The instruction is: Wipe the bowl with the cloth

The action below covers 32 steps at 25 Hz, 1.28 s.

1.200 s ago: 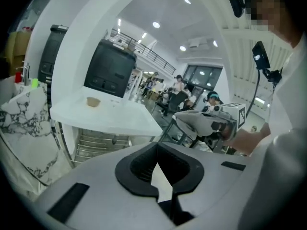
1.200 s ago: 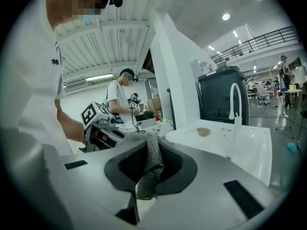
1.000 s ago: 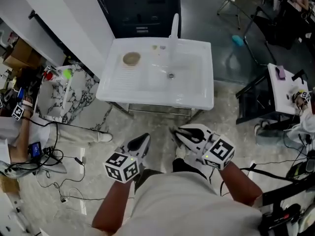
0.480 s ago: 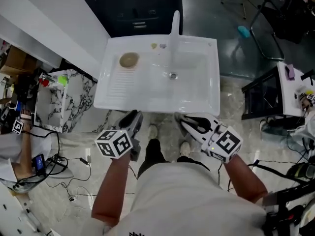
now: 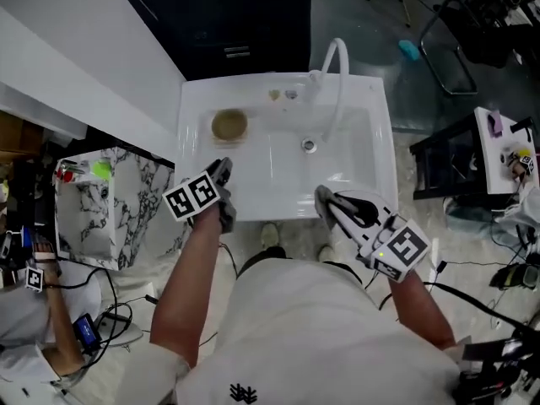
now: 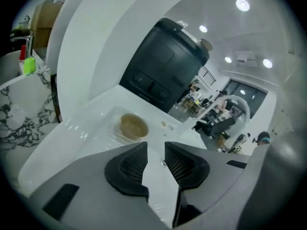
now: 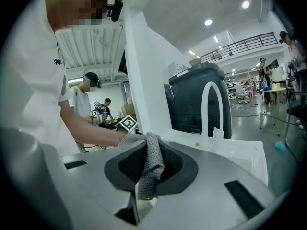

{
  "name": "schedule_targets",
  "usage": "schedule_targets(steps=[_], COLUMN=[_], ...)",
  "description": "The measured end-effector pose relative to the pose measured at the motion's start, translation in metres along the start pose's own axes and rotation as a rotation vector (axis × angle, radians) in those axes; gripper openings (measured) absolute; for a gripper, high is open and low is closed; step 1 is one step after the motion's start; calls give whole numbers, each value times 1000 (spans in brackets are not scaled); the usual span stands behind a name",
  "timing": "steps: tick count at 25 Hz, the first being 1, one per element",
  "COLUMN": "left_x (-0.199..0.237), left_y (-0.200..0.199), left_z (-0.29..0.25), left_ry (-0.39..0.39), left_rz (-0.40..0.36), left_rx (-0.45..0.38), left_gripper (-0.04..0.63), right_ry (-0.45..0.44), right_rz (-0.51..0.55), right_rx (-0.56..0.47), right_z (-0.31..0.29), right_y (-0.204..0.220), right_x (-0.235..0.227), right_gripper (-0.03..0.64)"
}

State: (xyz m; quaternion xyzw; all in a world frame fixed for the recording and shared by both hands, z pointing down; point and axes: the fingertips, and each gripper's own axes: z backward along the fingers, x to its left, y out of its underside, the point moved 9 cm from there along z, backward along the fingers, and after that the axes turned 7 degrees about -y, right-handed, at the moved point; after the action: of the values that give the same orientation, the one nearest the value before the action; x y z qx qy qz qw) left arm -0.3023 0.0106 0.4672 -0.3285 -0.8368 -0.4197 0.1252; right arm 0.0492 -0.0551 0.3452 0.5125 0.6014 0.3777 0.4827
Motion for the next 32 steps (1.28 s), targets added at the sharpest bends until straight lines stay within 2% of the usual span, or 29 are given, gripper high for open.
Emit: schedule_targets(steps=[5, 10, 16, 21, 25, 29, 32], left_x=[43, 69, 88, 92, 97, 100, 103], left_y=[-27, -46, -48, -50, -50, -50, -51], left_z=[-53, -92, -122, -139, -147, -153, -155], left_ry=[-28, -66, -102, -112, -150, -143, -162], left_rz=[67, 71, 77, 84, 83, 125, 109], left_rx=[58, 97, 148, 162, 170, 167, 175], left_gripper=[133, 144, 155, 158, 159, 154, 79], right_ry=[93, 184, 267, 290, 293, 293, 292], right_rz=[-26, -59, -75, -88, -100, -109, -113], right_rx=[18, 31, 39, 60, 71, 82, 84], right_z=[-22, -30, -26, -25, -25, -24, -24], right_y=[-4, -1, -5, -5, -5, -5, -3], right_x=[-1, 0, 7, 9, 11, 10, 12], right_gripper=[37, 37, 37, 37, 37, 37, 37])
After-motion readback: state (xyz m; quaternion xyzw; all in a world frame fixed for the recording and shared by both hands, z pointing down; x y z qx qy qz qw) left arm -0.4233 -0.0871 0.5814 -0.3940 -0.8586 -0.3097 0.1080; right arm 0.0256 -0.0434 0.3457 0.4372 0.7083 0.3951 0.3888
